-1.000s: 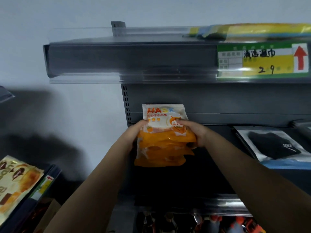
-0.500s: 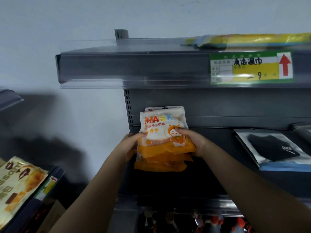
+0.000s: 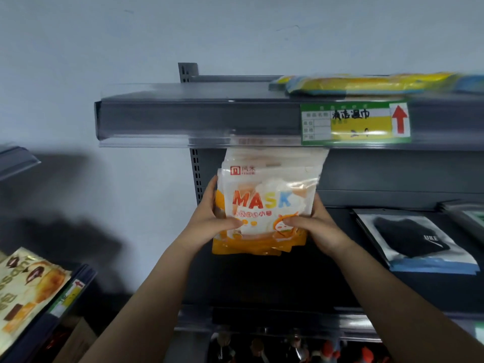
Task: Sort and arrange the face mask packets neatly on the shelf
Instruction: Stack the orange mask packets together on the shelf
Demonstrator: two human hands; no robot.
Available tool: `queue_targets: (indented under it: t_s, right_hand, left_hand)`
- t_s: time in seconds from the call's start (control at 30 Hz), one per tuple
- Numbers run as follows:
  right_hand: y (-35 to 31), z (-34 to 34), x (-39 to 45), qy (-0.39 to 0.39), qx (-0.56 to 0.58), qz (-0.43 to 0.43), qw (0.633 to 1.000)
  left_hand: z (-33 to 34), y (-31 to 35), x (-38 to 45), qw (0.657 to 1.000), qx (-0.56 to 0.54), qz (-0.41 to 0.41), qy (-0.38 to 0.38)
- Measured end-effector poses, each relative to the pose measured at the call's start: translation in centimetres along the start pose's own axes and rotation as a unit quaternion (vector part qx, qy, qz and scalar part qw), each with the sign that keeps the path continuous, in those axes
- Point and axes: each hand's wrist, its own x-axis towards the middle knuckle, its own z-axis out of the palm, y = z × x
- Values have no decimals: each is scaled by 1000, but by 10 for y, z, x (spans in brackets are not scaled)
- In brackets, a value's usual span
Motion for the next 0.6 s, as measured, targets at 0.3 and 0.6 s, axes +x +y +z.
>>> queue_targets:
  t_s: [0.3, 0.6]
  right_hand:
    - [15, -6, -29, -54, -124, 45, 990]
    - [8, -9, -42, -69, -84, 33, 993]
  left_hand:
    - [17, -11, -21, 998, -27, -4, -56]
    - [17, -3, -32, 995, -28, -1, -91]
